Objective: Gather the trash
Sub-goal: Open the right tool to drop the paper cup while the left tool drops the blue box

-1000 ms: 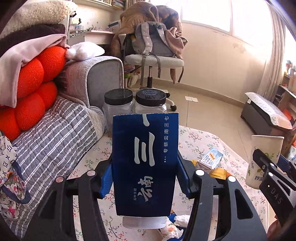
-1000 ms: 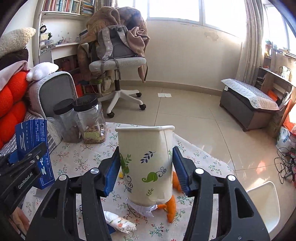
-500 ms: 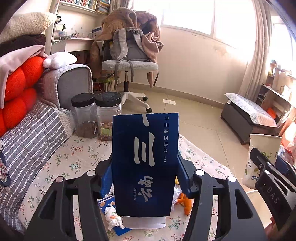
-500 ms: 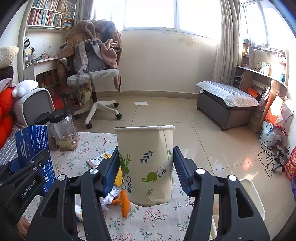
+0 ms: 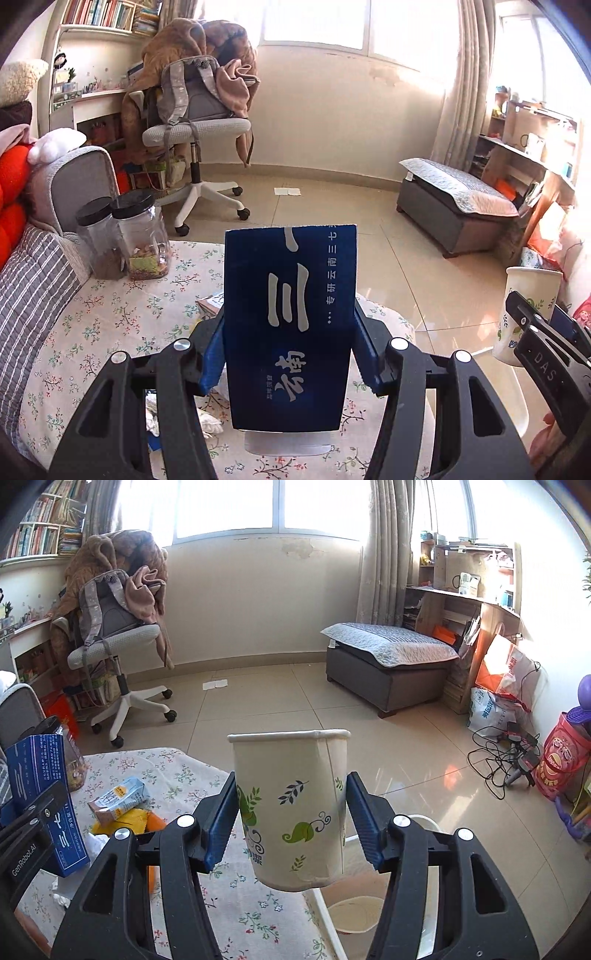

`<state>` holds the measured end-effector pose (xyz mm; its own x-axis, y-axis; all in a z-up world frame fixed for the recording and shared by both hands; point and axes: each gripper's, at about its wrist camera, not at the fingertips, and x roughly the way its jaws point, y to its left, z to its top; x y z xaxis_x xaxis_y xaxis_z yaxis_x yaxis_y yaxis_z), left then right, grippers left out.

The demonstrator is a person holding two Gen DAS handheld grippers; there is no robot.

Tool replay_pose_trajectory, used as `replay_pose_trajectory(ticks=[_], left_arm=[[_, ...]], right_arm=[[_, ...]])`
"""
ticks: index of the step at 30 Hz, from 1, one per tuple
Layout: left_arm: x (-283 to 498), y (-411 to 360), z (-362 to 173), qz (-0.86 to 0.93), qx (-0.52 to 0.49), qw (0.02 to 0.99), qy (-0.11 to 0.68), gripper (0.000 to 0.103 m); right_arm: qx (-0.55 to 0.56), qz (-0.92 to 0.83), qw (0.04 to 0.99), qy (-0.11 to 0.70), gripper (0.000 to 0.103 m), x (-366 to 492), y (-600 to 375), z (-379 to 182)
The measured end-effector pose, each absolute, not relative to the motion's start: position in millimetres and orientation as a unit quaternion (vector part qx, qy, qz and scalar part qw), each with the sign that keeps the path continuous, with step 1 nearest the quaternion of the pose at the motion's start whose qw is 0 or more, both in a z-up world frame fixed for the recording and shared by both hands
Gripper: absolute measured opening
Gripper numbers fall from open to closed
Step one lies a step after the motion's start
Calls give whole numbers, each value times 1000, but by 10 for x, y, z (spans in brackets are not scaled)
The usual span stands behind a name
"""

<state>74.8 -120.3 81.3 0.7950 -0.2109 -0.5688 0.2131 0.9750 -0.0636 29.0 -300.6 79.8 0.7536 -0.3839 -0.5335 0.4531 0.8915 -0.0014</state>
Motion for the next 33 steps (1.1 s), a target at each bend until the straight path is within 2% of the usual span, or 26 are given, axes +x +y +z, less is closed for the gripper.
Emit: replay_pose_trajectory(ticks=[10,14,17,33], left_arm=[[626,-1933,716,-173,42,935,307,57],[599,-2224,643,-200,49,924,321,57],[582,-2427,602,-223,53,916,330,57],[471,-3224,462,-304,64,877,367,57]], right_arm=[[92,-306,899,301,59,8,-3712,504],[127,-326,877,328,67,-108,-4018,391],[162,-339,861,343,87,-211,-4212,311],[227,-417,828,298,95,-728,-4722,393]])
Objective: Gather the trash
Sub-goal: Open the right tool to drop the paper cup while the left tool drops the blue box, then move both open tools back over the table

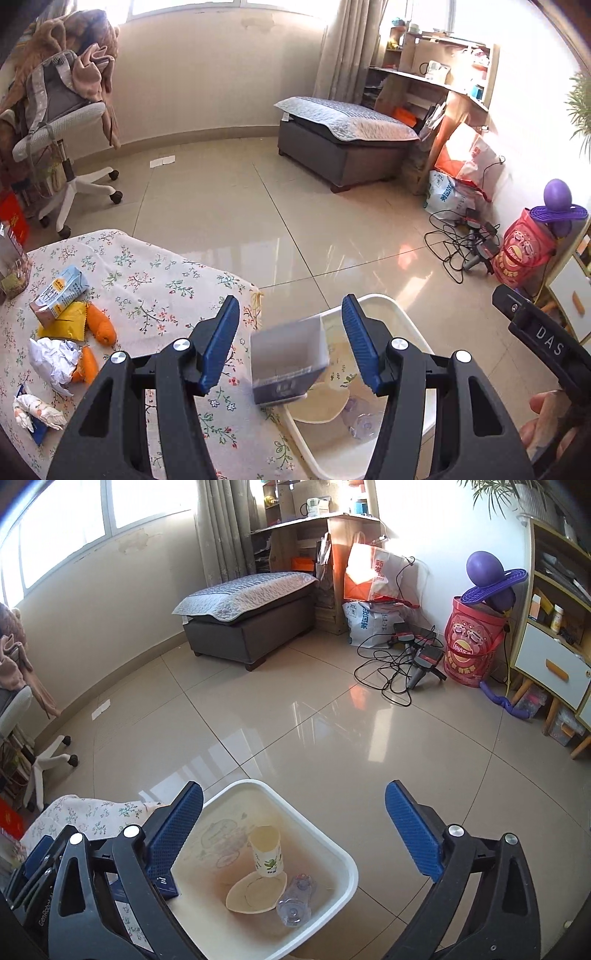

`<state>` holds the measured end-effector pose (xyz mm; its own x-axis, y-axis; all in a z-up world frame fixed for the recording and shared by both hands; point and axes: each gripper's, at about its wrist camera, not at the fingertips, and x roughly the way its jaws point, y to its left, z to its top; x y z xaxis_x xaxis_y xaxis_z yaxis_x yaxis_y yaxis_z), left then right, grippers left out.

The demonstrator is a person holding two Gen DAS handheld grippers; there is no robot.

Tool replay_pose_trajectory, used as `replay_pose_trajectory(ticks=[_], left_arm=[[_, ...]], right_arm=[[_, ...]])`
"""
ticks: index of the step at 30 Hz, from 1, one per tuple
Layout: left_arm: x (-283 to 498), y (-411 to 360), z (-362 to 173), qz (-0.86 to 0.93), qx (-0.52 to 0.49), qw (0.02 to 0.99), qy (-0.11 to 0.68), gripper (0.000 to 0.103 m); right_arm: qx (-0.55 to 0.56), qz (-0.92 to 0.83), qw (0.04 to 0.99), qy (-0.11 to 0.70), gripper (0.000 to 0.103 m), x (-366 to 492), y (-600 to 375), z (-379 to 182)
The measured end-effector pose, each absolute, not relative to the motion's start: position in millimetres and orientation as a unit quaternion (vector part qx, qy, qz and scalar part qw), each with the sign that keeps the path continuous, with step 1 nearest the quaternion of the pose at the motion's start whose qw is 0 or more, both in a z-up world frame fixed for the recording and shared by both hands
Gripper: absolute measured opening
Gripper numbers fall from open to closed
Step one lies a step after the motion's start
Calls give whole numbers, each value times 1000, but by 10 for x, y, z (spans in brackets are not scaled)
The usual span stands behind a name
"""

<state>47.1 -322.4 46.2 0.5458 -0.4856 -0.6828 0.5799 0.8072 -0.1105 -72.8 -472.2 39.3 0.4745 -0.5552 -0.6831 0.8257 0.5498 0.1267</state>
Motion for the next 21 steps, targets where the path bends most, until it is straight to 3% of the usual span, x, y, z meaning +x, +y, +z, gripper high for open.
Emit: replay_pose_trajectory(ticks=[14,21], left_arm=[[391,-3483,445,-334,79,861,376,58],[409,-3349,486,-302,87,879,360,82]], right_arm=[[241,-439,815,290,95,-861,-4895,361],[213,-446,821,284,96,-821,-4805,410]])
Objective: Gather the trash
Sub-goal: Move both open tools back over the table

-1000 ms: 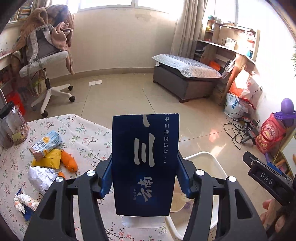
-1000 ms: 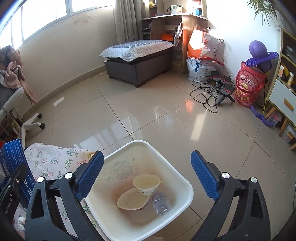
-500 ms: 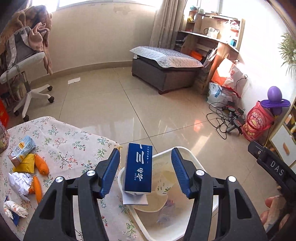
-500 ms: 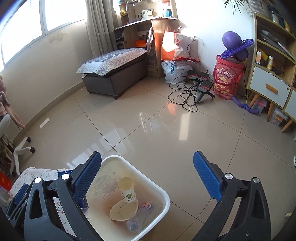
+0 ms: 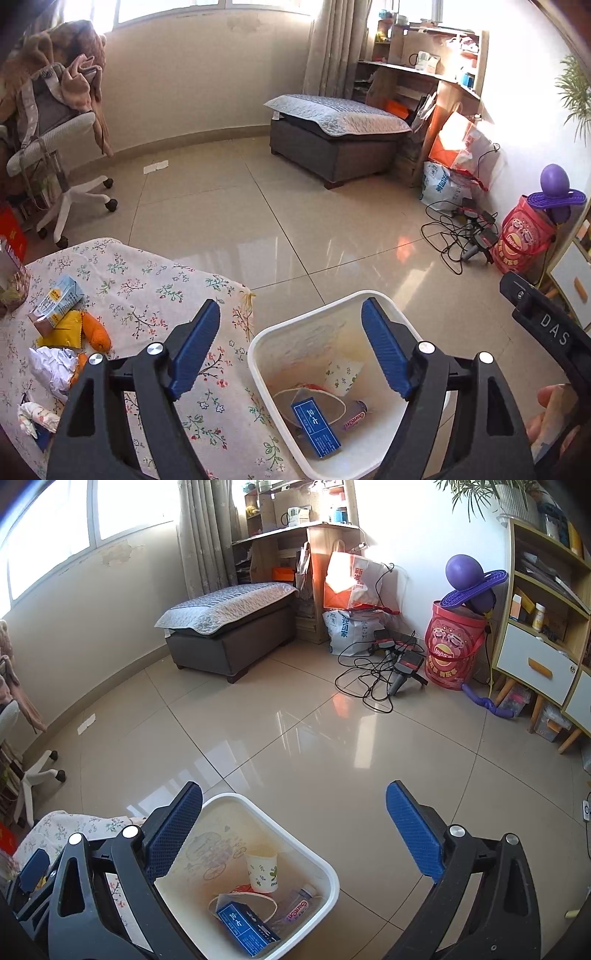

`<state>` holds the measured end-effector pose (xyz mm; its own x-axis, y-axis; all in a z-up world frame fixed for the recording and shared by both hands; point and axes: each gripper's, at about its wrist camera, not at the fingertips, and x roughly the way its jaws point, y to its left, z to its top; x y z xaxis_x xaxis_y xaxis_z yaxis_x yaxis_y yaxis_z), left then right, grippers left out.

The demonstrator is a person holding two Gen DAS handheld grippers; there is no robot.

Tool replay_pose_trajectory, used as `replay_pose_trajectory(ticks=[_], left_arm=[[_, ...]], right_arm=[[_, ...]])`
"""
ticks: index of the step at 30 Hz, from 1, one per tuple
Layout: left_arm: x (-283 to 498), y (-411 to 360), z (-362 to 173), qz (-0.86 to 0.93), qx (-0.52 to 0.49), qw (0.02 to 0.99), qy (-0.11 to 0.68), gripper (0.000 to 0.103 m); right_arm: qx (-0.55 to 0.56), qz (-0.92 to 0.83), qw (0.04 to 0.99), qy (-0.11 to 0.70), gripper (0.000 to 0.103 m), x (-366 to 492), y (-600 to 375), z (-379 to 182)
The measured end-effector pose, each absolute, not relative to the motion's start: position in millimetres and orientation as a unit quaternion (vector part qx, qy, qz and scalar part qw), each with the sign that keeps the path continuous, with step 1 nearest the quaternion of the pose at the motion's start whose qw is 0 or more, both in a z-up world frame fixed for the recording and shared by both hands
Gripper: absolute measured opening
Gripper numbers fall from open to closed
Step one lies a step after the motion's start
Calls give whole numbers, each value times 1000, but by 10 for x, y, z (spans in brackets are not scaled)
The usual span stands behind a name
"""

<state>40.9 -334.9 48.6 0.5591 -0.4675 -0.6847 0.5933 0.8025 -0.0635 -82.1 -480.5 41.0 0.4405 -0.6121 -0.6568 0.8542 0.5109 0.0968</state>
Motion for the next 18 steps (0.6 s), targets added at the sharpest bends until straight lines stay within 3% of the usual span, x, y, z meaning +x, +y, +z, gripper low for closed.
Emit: replay_pose_trajectory(ticks=[6,18], left_arm=[[500,-3156,486,-259,81,892,362,93],[691,-2570,443,-198,59,905,372,94]], right_arm=[[151,-459,832,272,96,-699,-4569,475],[58,-427,859,277,96,-351,-4053,502]])
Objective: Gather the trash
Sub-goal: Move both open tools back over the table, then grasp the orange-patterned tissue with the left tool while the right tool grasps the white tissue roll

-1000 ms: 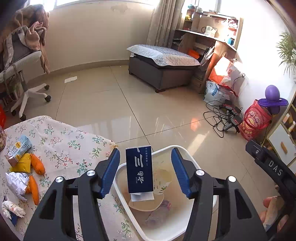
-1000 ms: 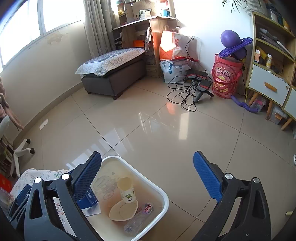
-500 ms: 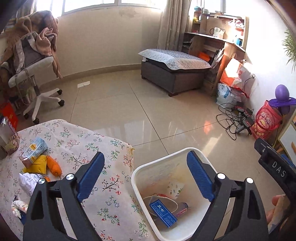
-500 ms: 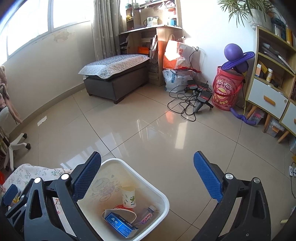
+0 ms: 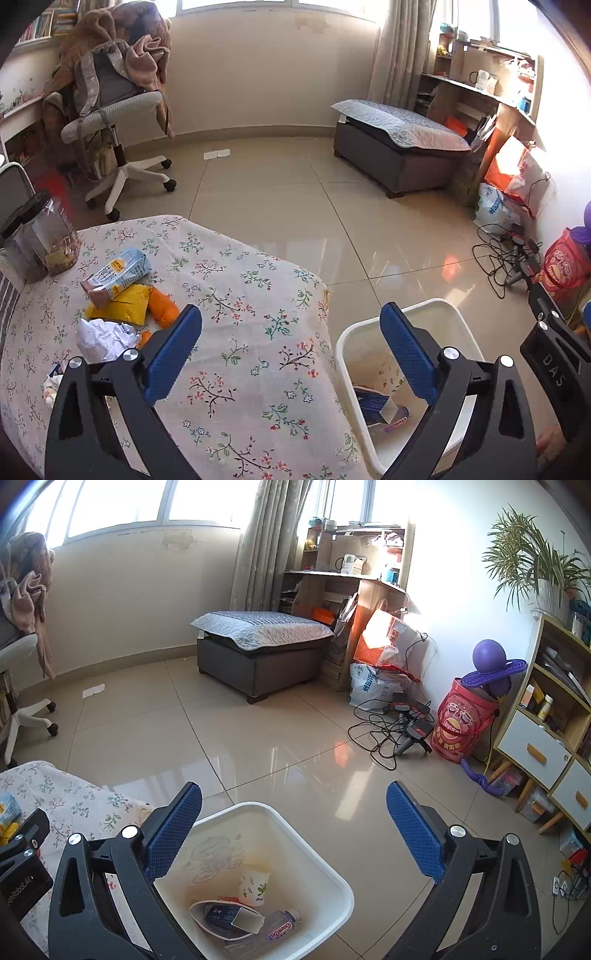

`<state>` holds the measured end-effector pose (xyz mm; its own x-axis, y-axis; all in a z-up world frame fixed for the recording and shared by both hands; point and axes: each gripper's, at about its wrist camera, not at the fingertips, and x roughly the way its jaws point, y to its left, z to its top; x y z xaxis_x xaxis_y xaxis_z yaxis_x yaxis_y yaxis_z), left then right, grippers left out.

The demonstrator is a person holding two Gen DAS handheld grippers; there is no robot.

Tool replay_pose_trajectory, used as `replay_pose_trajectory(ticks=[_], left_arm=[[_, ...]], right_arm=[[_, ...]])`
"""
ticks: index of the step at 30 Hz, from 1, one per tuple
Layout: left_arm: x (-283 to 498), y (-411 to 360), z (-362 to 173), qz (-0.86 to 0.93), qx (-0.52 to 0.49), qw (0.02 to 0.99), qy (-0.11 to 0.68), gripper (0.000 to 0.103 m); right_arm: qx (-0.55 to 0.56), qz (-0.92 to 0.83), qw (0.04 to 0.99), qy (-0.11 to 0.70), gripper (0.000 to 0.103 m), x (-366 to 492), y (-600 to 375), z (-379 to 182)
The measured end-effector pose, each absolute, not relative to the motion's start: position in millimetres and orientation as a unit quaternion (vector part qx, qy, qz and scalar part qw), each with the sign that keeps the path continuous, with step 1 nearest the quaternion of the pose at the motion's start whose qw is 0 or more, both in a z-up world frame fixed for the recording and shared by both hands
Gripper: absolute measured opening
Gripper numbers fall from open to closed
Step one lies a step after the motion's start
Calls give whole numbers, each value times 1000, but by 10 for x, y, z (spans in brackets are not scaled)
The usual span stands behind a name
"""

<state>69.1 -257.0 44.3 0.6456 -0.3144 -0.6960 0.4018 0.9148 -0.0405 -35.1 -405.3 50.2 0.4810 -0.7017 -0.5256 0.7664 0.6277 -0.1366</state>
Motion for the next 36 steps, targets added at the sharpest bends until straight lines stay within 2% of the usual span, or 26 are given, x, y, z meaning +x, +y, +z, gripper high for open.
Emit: replay_pose_trajectory(ticks=[18,25,32,35,36], left_arm=[[1022,-1052,167,-50,11,908,416,94],[1144,-316,-64,19,-6,893,450,94],[1204,480,-271,43,-64,863,499,94],[1262,713,-421,27,-110,839,533,86],[1287,770,-474,19,-126,829,544,80]], right_arm=[[-4,-289,906,311,96,341,-2867,412],[-42,-246,915,316,96,476,-2424,367],[-58,-194,924,324,96,557,-2134,346],[-58,-156,927,336,96,601,-2010,308],[-55,-140,927,343,96,616,-1977,291]])
